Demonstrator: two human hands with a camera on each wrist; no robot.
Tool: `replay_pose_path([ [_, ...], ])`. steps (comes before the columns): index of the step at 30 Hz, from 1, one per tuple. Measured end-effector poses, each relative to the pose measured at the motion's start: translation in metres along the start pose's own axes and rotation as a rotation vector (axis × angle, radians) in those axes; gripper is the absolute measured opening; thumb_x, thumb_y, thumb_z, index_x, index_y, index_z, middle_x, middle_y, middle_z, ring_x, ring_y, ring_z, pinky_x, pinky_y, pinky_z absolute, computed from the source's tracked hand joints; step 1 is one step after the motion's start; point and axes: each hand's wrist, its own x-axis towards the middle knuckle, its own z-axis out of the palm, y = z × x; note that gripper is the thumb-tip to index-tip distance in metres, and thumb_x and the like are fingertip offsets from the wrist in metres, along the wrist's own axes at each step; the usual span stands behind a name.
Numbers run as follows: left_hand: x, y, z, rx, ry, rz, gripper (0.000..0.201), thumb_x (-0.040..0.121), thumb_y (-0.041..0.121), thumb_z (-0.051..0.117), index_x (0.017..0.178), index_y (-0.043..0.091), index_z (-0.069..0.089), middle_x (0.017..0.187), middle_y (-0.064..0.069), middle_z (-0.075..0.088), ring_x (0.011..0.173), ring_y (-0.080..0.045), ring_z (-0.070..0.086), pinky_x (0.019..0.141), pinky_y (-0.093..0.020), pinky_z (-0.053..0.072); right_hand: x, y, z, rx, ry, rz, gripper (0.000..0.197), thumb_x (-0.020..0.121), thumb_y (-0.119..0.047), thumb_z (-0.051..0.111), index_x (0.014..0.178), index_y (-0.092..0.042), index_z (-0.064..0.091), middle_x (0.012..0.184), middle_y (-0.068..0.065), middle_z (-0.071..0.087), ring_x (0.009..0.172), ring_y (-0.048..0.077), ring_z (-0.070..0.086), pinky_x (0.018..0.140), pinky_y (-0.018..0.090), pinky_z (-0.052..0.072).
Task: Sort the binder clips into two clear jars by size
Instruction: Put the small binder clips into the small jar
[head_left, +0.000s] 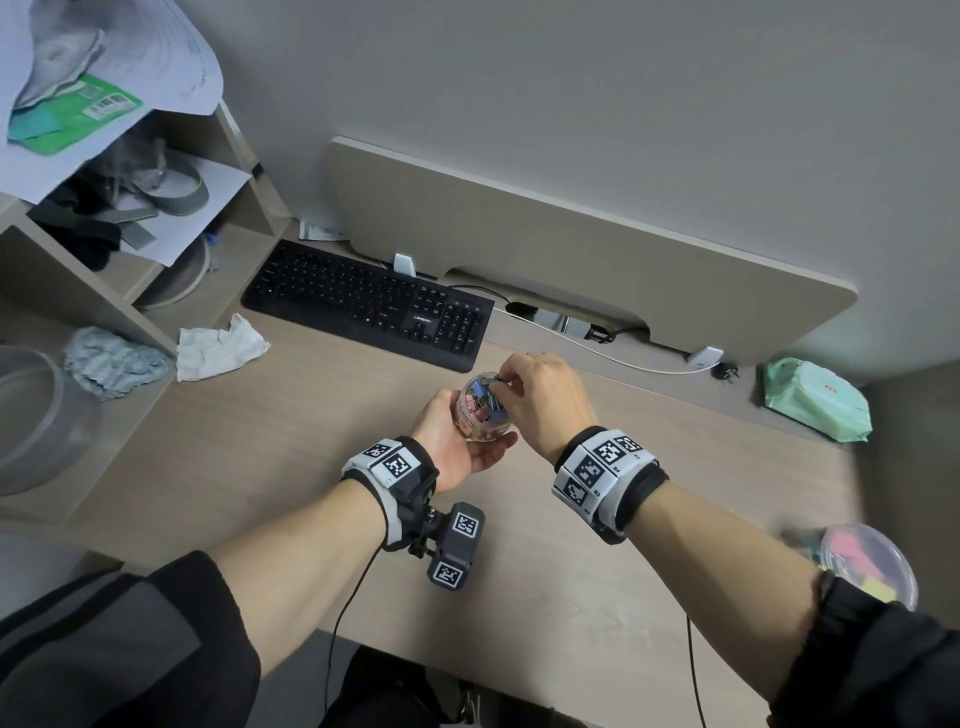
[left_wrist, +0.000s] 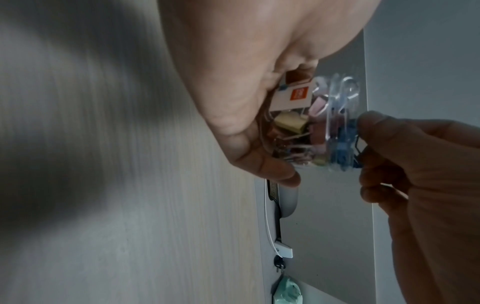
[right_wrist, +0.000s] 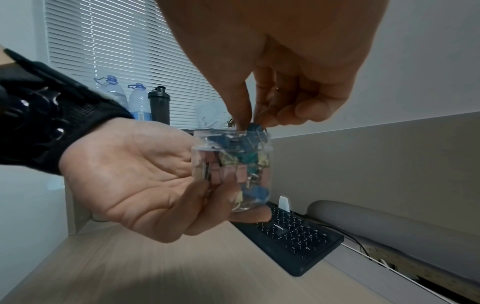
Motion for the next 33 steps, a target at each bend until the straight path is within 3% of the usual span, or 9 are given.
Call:
replay_pose_path([
  [6,-0.001,0.001,0.002,-0.008,-0.023,0.013,0.052,0.101,0.038,0.028,0.106,0.006,0.069,0.089,-0.015,0.073,0.071,-0.026,0.071,0.061,-0.030,0.054,0.001,0.007,-0.002,-0.047,-0.005,0.018,0.018,0.090,-0.030,0.061,0.091,-0.012,0.062,0.087,0.005,0.062,0.080,0.025,0.055,0.062,0.029,0.038],
  [12,-0.001,-0.002,0.005,-0.001,-0.026,0.003,0.053,0.099,0.037,0.029,0.110,0.004,0.068,0.093,-0.017,0.073,0.072,-0.027,0.071,0.061,-0.029,0.055,0.004,0.012,0.000,0.042,-0.078,0.129,0.023,0.090,-0.033,0.062,0.095,-0.015,0.050,0.088,0.003,0.060,0.076,0.026,0.055,0.063,0.035,0.046],
  [19,0.000,-0.002,0.005,-0.005,-0.031,-0.007,0.054,0.100,0.039,0.029,0.113,0.004,0.069,0.097,-0.016,0.073,0.080,-0.029,0.071,0.064,-0.030,0.055,0.001,0.021,0.000,0.196,-0.077,0.168,0.030,0.088,-0.045,0.064,0.092,-0.017,0.054,0.081,-0.001,0.062,0.074,0.018,0.056,0.062,0.029,0.042],
  [25,0.000,-0.004,0.011,0.001,-0.030,-0.020,0.053,0.101,0.040,0.030,0.111,0.005,0.069,0.100,-0.016,0.072,0.084,-0.029,0.068,0.066,-0.030,0.053,-0.001,0.034,0.004,0.251,-0.047,0.228,0.024,0.093,-0.039,0.059,0.091,-0.015,0.059,0.078,-0.003,0.061,0.072,0.016,0.055,0.055,0.019,0.036],
  [29,0.006,-0.009,0.016,0.024,-0.027,-0.037,0.055,0.101,0.040,0.028,0.113,0.005,0.069,0.109,-0.019,0.072,0.086,-0.030,0.068,0.066,-0.031,0.053,-0.008,0.043,0.002,0.301,-0.026,0.249,0.030,0.095,-0.042,0.054,0.093,-0.014,0.060,0.080,-0.001,0.065,0.073,0.019,0.059,0.062,0.030,0.045],
  [33,0.017,-0.020,0.025,0.053,-0.017,-0.062,0.059,0.101,0.042,0.029,0.126,0.003,0.065,0.122,-0.022,0.070,0.088,-0.031,0.069,0.069,-0.033,0.054,-0.023,0.074,-0.007,0.378,0.065,0.349,0.038,0.097,-0.049,0.044,0.089,-0.015,0.059,0.078,0.001,0.068,0.073,0.024,0.064,0.070,0.040,0.053],
])
